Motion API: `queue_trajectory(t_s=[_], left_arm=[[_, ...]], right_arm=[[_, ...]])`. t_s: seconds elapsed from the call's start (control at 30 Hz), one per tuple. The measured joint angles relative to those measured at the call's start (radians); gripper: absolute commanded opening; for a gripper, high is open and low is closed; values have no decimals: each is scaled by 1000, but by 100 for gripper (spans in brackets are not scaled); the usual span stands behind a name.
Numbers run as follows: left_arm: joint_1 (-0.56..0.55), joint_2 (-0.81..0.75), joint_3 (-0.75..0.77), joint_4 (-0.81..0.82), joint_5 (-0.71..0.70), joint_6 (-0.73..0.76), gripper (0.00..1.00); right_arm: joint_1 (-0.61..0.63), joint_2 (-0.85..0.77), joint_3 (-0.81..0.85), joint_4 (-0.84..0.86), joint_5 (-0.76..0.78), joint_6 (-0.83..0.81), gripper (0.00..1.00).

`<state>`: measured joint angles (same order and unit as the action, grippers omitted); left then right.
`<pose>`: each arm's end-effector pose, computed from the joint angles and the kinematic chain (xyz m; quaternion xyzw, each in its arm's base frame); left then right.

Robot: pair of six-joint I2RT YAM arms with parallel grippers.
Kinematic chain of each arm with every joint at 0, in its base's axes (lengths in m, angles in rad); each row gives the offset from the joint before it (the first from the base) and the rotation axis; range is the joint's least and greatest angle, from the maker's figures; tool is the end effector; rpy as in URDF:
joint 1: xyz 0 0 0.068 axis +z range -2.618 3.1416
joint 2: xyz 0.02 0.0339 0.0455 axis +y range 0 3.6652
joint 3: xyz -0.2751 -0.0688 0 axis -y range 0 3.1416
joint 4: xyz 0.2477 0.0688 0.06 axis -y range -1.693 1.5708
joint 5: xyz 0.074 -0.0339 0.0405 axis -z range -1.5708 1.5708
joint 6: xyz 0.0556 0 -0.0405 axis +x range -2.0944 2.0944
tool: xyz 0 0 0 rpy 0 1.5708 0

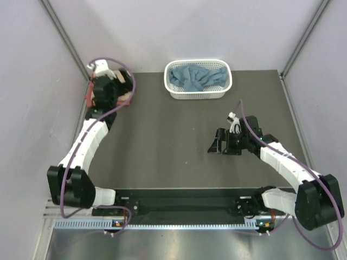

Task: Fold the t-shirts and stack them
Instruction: Neatly place the folded tshirt to the corner

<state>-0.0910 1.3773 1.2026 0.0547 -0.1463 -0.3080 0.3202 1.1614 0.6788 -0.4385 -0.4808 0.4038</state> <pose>0.3488 -0.0237 0.3841 -0.1290 0.7366 -0.0775 0.6594 0.2124 0.0975 0.2059 -0.0375 0.9228 0.3208 0.2100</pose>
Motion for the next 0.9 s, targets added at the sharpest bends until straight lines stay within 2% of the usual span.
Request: queue_trajectory(t_s=[0.17,0.23,0.33,0.47,0.57,0.63,0.7,0.9], left_arm=[[-224,-221,-315,-67,69,-138,99],[-314,-357,-472,-50,100,-205,99],[-388,-596,-688,-41,124,-299,99],[-396,-945,-916,-5,138,-428,99],[-396,-1177,-1015,26,167,-507,99],[-396,-1280,-1061,49,196,-560,99],[-396,-1337,-1102,74,239,-616,99],[-396,-1338,-1162,238,380,-812,99]], right_arm=[[-14,-143,-188,217,-40,105,100],[-18,-220,-308,362,-50,180,100],[-21,-343,-491,562,-51,301,100],[-24,-472,-640,735,-30,434,100],[-24,-542,-652,804,-1,507,100],[-25,-592,-651,836,21,544,100],[-26,-613,-651,869,29,571,100],[-27,-578,-651,900,39,621,100]])
